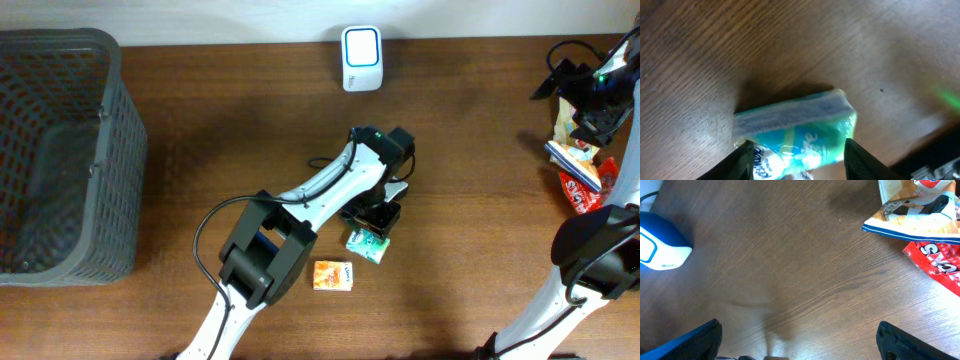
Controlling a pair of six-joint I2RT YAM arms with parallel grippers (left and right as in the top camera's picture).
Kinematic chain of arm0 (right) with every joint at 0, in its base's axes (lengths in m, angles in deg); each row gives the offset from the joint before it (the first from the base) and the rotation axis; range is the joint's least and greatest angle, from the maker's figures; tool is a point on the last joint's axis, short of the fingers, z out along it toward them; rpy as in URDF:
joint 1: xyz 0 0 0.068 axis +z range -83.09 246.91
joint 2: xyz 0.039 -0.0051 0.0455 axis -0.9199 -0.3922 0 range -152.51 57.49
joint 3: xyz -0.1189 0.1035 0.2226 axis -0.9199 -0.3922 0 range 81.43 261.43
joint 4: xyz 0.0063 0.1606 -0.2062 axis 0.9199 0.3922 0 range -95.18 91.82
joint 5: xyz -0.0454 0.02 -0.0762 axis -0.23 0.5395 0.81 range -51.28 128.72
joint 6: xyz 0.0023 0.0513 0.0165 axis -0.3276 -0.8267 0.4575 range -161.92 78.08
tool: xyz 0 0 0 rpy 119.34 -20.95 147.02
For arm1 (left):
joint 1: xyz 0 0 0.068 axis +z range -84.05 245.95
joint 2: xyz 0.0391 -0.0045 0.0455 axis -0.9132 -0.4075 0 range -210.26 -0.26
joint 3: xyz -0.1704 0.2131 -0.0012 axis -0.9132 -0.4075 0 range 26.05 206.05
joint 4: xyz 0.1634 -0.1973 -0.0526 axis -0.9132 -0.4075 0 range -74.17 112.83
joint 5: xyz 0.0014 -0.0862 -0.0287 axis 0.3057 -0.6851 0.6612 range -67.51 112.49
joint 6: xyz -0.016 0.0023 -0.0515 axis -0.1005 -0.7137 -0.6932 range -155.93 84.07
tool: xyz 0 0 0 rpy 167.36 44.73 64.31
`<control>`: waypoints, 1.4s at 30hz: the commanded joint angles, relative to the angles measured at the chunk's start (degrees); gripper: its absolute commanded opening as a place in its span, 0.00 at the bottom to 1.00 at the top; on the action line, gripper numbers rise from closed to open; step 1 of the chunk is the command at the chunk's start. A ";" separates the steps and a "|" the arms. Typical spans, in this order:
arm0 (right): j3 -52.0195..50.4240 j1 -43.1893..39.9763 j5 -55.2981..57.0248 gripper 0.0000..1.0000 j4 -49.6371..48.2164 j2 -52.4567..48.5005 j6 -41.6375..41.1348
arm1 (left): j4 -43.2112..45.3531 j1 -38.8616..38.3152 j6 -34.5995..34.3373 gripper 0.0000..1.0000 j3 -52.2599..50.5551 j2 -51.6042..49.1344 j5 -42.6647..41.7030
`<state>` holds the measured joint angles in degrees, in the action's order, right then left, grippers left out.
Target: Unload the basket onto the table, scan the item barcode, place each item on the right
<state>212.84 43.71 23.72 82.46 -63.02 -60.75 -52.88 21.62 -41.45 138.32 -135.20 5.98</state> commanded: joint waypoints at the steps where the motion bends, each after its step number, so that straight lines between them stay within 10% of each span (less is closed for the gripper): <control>1: 0.59 -0.04 0.70 0.98 0.02 0.42 0.59 | 3.19 -0.13 -1.75 0.49 -5.01 -0.55 -0.24; 10: 0.59 -0.07 0.70 0.98 0.02 0.42 0.59 | 15.63 2.78 -1.73 0.08 -6.10 -0.55 1.55; 27: 0.59 -0.07 0.70 0.98 0.04 0.42 0.59 | 8.94 9.53 3.50 0.09 5.38 -0.48 10.86; 32: 0.59 -0.07 0.70 0.98 0.04 0.42 0.59 | 3.45 9.60 3.45 0.23 9.14 -0.48 11.61; 34: 0.59 -0.07 0.70 0.98 0.04 0.42 0.61 | -1.70 9.60 3.45 0.66 12.44 -0.48 11.37; 42: 0.59 -0.07 0.70 0.98 0.02 0.42 0.61 | -9.99 9.64 3.85 0.75 15.04 -0.48 11.47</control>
<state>212.84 43.71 23.74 82.48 -63.02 -60.71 -62.67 31.10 -38.49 152.44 -134.98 17.00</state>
